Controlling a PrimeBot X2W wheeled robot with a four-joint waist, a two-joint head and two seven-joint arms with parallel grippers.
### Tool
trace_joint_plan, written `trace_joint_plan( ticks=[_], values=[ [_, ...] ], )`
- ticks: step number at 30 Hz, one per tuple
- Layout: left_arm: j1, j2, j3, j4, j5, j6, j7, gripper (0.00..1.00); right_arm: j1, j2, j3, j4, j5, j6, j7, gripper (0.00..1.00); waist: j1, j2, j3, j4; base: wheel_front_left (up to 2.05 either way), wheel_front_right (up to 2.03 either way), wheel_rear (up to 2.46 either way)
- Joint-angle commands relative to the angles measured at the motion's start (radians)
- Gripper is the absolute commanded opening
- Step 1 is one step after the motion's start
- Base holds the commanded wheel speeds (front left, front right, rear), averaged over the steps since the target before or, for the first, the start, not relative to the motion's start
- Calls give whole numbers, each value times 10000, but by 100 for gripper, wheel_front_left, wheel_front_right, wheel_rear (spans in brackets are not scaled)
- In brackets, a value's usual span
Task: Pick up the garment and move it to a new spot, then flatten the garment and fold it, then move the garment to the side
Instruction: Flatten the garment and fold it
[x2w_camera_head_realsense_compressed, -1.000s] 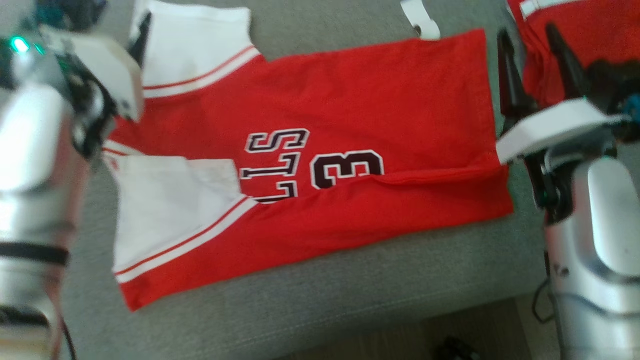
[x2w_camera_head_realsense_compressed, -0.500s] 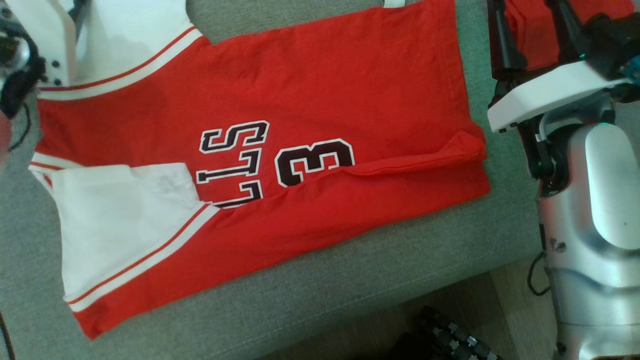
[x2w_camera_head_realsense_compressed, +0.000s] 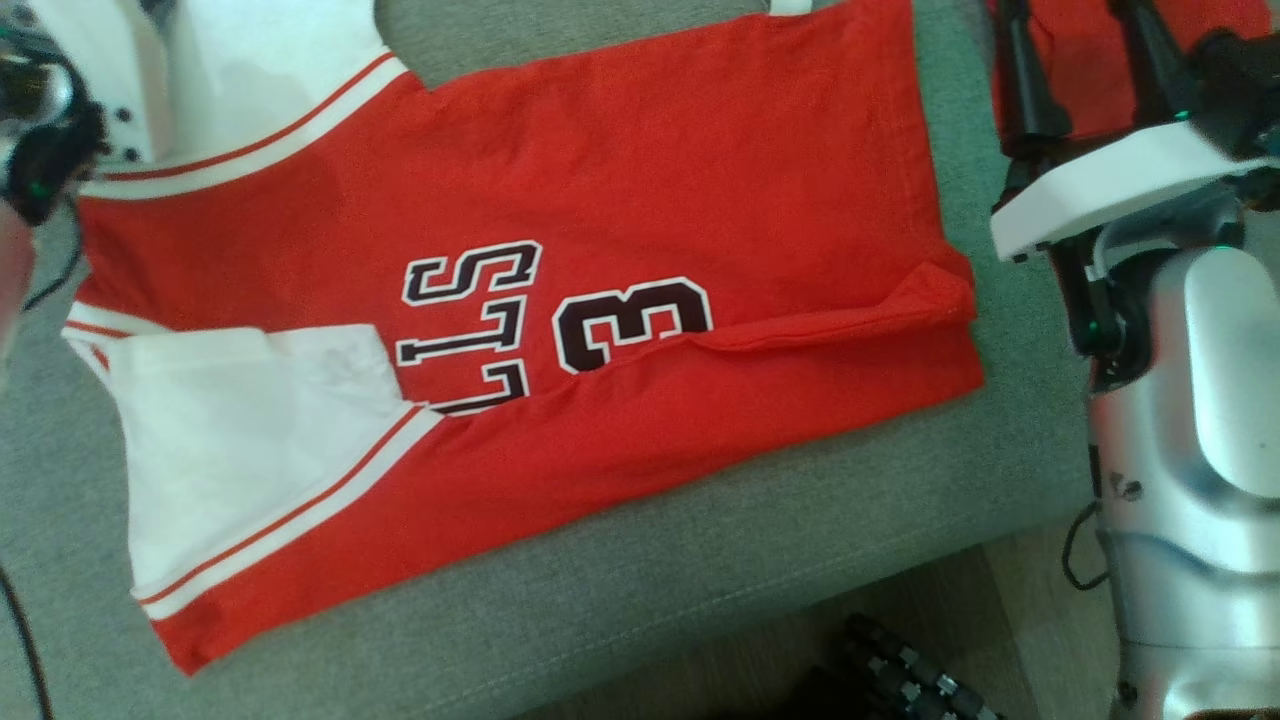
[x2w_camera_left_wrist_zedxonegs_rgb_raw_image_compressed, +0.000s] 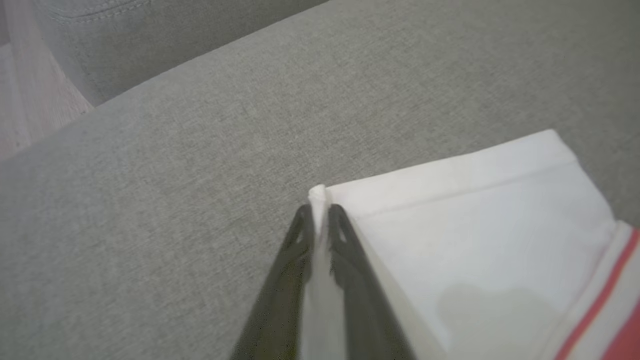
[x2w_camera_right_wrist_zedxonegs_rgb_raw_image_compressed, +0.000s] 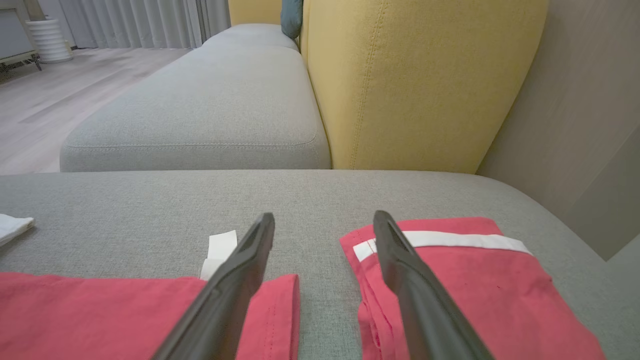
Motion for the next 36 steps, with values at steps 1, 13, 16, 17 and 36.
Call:
trace_joint_plan(
  ticks=[1,13,16,17,36],
  values=[
    [-267,324,188,-209,-133,14,-98,0,-154,-29,14,-287,17,65,56,100,0,0,-47,119,0,0,0],
    [-169,-214,101,-505,-103,14,-2972,0,-352,-560,-231,403,619,65,604,100,0,0,-703,1314,0,0,0],
    [64,-298,-35,-846,-129,14,-3480,0,-507,-894,-150,784,984,65,905,100,0,0,-873,1679,0,0,0],
    [148,-321,-52,-960,-133,14,-3643,0,-563,-1016,-121,929,1094,65,995,100,0,0,-921,1792,0,0,0],
    [944,-302,-310,-3150,-148,381,-3938,0,-1532,-2676,964,3909,2875,65,2581,100,0,0,-657,2773,0,0,0]
  ],
)
